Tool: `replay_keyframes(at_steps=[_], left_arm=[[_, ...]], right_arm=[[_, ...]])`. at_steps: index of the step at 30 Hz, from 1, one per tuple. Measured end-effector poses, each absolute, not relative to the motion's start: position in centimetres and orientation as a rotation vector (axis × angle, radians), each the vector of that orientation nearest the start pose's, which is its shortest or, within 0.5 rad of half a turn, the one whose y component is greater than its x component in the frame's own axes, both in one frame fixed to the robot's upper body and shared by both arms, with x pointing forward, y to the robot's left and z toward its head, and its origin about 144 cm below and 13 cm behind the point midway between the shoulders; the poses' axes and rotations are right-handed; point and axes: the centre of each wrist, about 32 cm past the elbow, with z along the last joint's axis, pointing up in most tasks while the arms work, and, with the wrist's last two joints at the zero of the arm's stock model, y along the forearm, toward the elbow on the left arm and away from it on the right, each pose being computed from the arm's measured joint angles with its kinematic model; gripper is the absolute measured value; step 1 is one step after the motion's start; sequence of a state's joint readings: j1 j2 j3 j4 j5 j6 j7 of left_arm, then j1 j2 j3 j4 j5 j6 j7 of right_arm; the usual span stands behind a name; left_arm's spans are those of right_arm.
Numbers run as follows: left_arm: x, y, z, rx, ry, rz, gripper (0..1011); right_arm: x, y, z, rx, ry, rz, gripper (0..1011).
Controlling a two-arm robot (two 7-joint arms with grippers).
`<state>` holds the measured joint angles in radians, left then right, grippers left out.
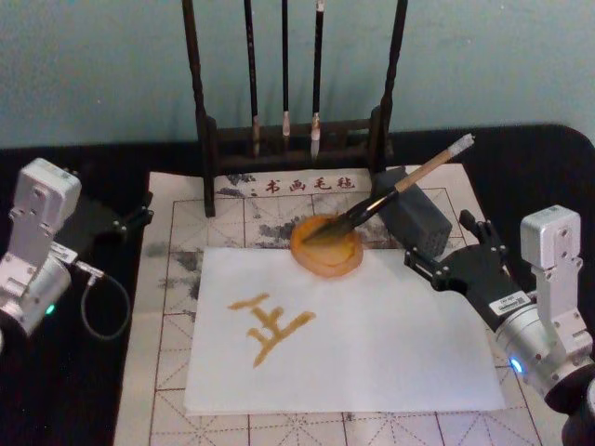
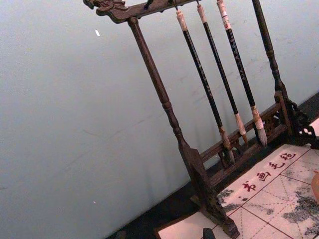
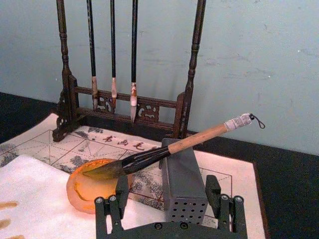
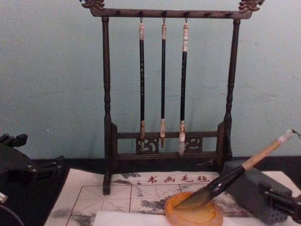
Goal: Pick up the brush from the inkstone, write on the paper, then place the brush back to its original position.
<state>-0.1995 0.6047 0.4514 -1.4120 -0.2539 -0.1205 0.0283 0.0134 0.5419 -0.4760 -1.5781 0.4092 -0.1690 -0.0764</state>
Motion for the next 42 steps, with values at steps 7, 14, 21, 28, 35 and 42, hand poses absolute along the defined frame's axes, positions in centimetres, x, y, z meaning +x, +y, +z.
replay_keyframes(at_steps=[7, 14, 21, 28, 35, 42], left_arm=[[48.86, 30.97, 113.98, 0.304, -0.285, 1.248, 1001], [48.86, 30.97, 113.98, 0.304, -0.285, 1.248, 1001], [48.86, 30.97, 113.98, 0.304, -0.285, 1.248, 1001], [48.86, 30.97, 113.98, 0.304, -0.285, 1.248, 1001], [48.86, 30.96, 113.98, 0.304, -0.285, 1.248, 1001], [48.86, 30.97, 113.98, 0.304, -0.285, 1.248, 1001]], right_arm=[[42.74, -25.12, 111.51, -0.092, -0.050, -1.211, 1002], [42.74, -25.11, 111.53, -0.090, -0.049, -1.211, 1002], [42.74, -25.11, 111.53, -0.090, -0.049, -1.211, 1002], [42.74, -25.11, 111.53, -0.090, -0.048, -1.211, 1002], [42.74, -25.11, 111.53, -0.090, -0.048, -1.211, 1002], [42.74, -25.11, 111.53, -0.090, -0.048, -1.211, 1002]])
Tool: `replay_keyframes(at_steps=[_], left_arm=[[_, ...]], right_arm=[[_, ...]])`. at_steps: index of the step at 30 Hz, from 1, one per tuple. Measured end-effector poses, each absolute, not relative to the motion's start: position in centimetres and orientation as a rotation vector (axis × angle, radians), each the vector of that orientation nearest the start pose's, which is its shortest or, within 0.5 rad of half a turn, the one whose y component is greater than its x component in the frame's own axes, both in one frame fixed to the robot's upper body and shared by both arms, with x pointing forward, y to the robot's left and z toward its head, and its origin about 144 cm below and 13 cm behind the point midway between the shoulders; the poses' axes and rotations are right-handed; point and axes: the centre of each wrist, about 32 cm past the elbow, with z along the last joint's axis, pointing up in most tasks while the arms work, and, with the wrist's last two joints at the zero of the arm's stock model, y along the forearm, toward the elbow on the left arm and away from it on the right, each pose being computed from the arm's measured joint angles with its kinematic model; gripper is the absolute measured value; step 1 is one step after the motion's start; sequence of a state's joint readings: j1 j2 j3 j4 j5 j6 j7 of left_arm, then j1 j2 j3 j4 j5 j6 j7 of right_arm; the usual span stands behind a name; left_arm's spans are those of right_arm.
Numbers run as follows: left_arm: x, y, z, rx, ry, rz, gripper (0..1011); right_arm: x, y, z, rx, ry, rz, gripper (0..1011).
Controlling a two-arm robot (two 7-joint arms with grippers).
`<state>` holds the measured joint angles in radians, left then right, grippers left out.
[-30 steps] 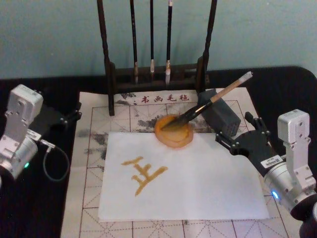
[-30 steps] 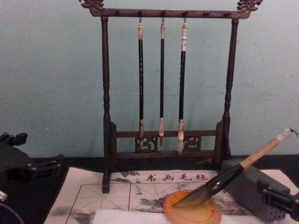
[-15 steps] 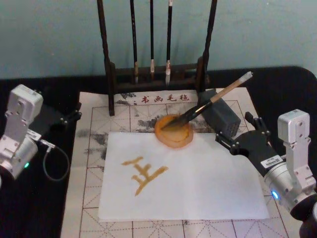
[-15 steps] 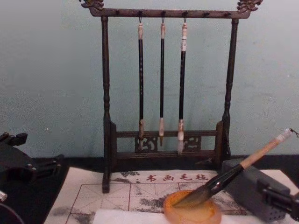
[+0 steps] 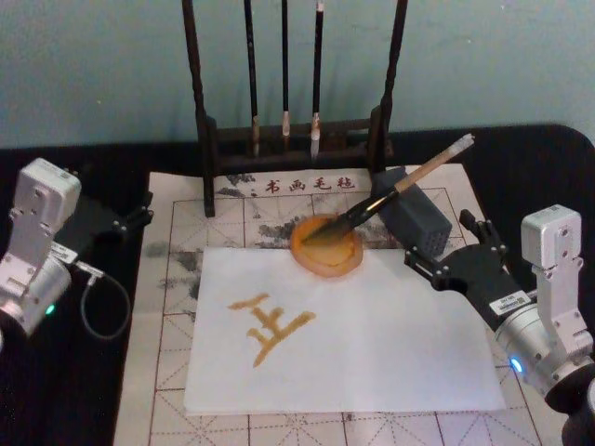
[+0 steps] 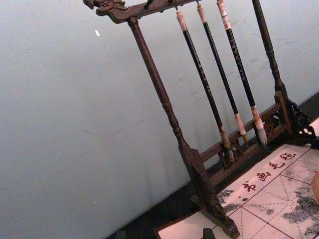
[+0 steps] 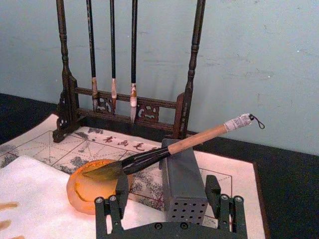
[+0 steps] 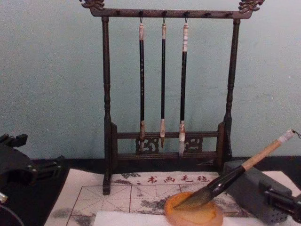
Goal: Pick up the brush from the inkstone, write on the paper, then place the brush back to its original position.
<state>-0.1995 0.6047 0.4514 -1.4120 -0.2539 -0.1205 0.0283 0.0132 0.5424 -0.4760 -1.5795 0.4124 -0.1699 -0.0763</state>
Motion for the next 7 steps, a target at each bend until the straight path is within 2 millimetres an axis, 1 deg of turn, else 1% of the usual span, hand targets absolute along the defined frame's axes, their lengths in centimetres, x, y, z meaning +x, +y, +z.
replay_keyframes(at_steps=[7], left_arm=[[48.86, 30.97, 113.98, 0.305, -0.285, 1.248, 1001]], right_arm=[[42.74, -25.11, 111.52, -0.090, -0.048, -1.211, 1002]])
